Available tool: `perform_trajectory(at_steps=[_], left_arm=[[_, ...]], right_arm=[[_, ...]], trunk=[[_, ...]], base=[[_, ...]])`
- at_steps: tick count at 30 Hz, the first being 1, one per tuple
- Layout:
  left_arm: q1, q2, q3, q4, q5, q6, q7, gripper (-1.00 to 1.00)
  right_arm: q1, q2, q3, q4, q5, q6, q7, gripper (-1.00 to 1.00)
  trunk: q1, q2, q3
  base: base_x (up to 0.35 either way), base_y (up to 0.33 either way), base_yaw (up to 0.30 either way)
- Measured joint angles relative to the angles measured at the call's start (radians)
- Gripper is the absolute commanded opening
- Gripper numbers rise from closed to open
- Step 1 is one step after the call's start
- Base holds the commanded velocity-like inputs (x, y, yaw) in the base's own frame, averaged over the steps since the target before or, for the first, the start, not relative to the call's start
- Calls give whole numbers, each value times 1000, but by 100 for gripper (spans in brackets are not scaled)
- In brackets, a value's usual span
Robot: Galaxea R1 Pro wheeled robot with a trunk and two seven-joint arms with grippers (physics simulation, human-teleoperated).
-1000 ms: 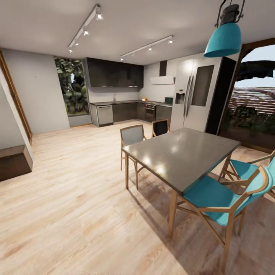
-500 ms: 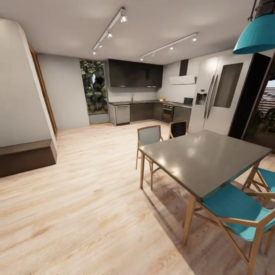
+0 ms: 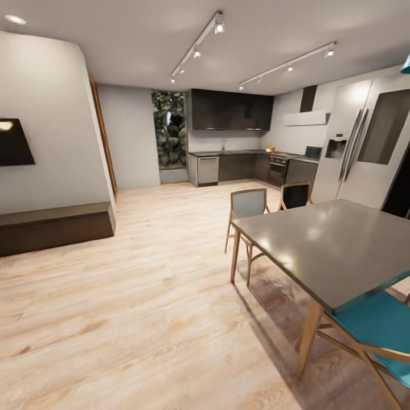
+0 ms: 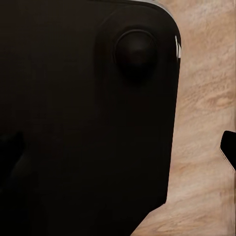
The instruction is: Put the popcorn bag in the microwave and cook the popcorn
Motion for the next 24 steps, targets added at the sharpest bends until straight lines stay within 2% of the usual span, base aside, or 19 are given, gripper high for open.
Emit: perform_trajectory(at_steps=[11,16,24], left_arm=[[0,0,0,0,1,0,0,100],[0,0,0,0,0,1,-1,100],[0,0,-4,2,1,13,-1,100]], right_arm=[[0,0,0,0,1,2,1,100],[0,-1,0,0,2,1,3,100],[0,-3,1,0,1,2,3,100]], trunk=[[0,0,0],[0,0,0],[-1,0,0]], base=[[0,0,295],[48,0,58],[295,0,3]])
